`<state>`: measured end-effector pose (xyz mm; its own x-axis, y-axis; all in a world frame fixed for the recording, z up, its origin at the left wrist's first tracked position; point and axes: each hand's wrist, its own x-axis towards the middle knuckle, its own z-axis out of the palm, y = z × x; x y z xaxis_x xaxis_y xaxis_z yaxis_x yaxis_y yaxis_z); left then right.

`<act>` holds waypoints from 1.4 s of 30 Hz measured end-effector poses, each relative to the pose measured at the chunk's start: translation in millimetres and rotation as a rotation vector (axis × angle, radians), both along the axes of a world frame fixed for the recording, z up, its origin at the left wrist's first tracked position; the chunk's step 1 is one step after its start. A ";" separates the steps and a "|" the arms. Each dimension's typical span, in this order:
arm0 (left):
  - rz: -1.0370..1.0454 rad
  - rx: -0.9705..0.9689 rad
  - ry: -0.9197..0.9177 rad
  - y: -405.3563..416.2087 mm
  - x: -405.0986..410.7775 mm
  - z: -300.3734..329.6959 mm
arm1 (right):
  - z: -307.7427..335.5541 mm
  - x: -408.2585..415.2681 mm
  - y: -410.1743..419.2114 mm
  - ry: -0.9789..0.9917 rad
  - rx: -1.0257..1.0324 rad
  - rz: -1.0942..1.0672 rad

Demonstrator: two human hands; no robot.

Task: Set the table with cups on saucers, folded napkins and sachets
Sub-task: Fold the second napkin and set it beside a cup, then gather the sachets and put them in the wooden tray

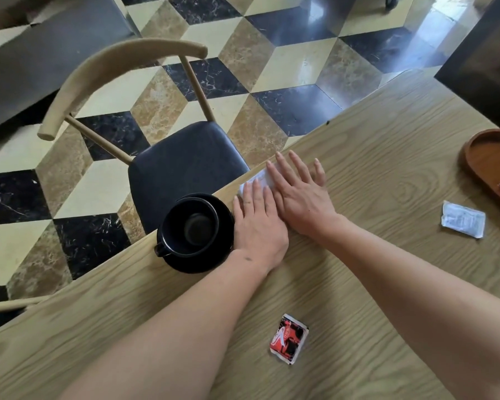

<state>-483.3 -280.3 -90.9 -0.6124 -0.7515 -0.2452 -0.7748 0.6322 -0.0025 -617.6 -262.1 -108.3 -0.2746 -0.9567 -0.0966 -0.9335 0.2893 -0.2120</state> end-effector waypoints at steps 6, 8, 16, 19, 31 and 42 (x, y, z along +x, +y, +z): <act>0.014 0.122 -0.106 -5.5 -4.6 2.4 | 1.5 -2.6 -2.8 0.006 0.081 0.028; 0.024 0.198 -0.176 -10.3 -10.6 13.9 | 11.5 -1.8 -3.3 0.011 0.145 0.038; 0.151 0.108 0.650 73.3 78.1 75.8 | 71.1 67.6 44.4 -0.339 -0.224 -0.399; 0.423 0.115 0.725 127.0 163.4 69.6 | 81.5 126.6 87.3 -0.442 -0.204 -0.459; 1.364 0.481 0.652 165.6 311.0 77.8 | 100.0 314.0 208.5 -0.834 0.210 -0.495; 1.523 0.578 0.559 130.1 284.8 55.4 | 72.1 348.7 149.9 -0.624 0.373 -0.384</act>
